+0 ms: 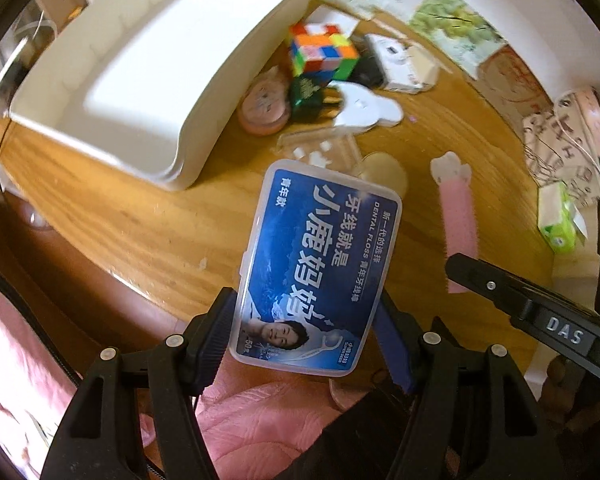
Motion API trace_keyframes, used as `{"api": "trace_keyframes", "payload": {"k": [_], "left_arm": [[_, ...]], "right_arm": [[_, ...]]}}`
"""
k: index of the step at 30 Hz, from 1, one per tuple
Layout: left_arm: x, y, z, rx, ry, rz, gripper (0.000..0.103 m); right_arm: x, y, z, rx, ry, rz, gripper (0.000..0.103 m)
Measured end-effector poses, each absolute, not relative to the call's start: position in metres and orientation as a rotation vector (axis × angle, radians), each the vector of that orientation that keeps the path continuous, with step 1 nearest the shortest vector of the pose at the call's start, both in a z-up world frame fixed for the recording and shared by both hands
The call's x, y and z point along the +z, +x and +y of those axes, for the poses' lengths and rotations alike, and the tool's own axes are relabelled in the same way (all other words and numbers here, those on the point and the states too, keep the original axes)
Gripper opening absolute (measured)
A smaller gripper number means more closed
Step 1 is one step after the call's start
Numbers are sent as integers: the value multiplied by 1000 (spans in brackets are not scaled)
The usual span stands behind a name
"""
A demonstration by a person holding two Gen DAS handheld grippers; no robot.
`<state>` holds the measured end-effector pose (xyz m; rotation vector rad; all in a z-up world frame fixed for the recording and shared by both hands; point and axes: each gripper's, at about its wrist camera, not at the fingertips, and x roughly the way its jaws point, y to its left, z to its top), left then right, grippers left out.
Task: Organize rigid objects
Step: 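Lift the blue box and pink rollers and carry both over the white tray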
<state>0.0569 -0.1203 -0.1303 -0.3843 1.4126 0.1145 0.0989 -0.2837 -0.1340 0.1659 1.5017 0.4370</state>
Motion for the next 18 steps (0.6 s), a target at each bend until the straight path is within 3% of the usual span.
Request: {"api": "trace_keyframes", "payload": {"k": [18], "left_arm": [[-69, 91, -79, -17, -249, 1152, 70]], "right_arm": [[-93, 90, -249, 411, 135, 1320, 26]]}}
